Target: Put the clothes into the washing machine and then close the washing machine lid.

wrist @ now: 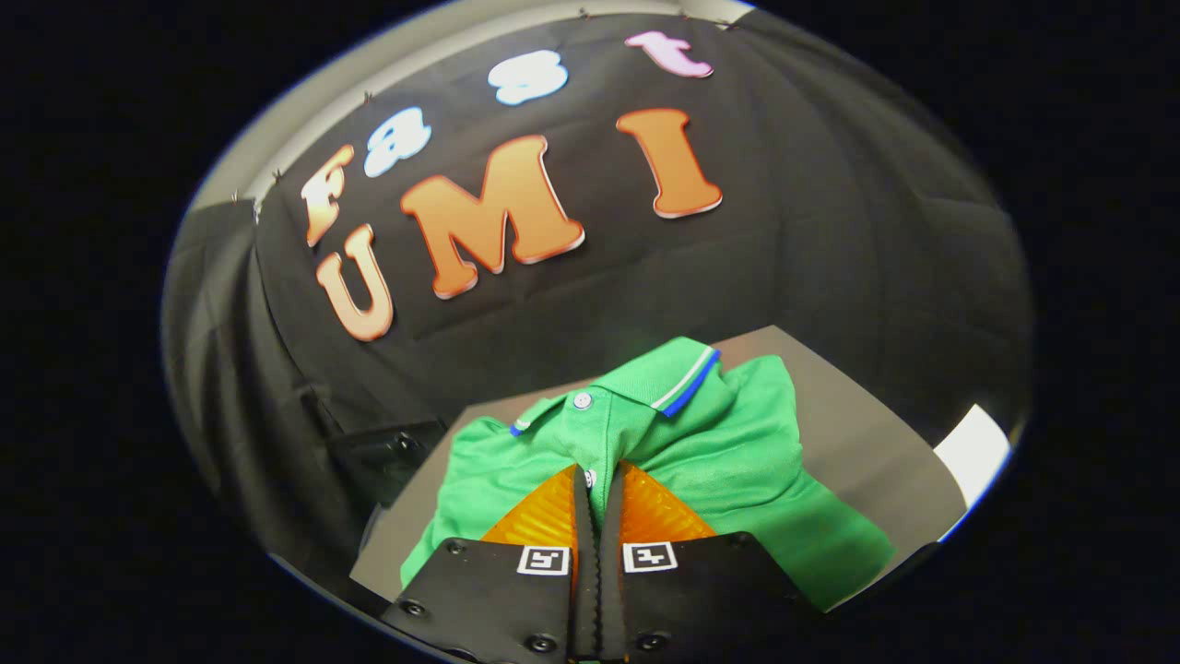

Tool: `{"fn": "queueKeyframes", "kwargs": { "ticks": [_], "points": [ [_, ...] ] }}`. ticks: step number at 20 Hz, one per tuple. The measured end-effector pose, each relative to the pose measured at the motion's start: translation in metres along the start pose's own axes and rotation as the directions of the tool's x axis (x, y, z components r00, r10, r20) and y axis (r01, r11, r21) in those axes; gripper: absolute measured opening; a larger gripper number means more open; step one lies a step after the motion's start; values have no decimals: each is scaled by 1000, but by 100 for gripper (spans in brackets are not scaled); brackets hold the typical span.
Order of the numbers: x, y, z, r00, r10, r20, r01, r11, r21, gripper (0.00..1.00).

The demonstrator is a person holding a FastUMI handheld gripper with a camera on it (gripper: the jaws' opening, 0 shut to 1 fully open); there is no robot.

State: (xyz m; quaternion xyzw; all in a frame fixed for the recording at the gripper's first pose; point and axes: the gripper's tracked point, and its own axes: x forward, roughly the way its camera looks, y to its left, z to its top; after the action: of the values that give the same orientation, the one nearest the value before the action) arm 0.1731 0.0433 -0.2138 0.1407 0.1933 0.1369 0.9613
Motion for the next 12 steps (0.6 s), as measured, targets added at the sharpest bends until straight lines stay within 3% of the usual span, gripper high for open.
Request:
{"fn": "queueKeyframes", "kwargs": {
  "ticks": [4, 7, 12],
  "points": [
    [-15, 13, 23, 986, 67, 152, -57, 996, -72, 8],
    [-53, 37, 38, 964, 116, 238, -103, 993, -64, 8],
    [-106, 85, 66, 935, 133, 328, -88, 985, -149, 8]
  ]
}}
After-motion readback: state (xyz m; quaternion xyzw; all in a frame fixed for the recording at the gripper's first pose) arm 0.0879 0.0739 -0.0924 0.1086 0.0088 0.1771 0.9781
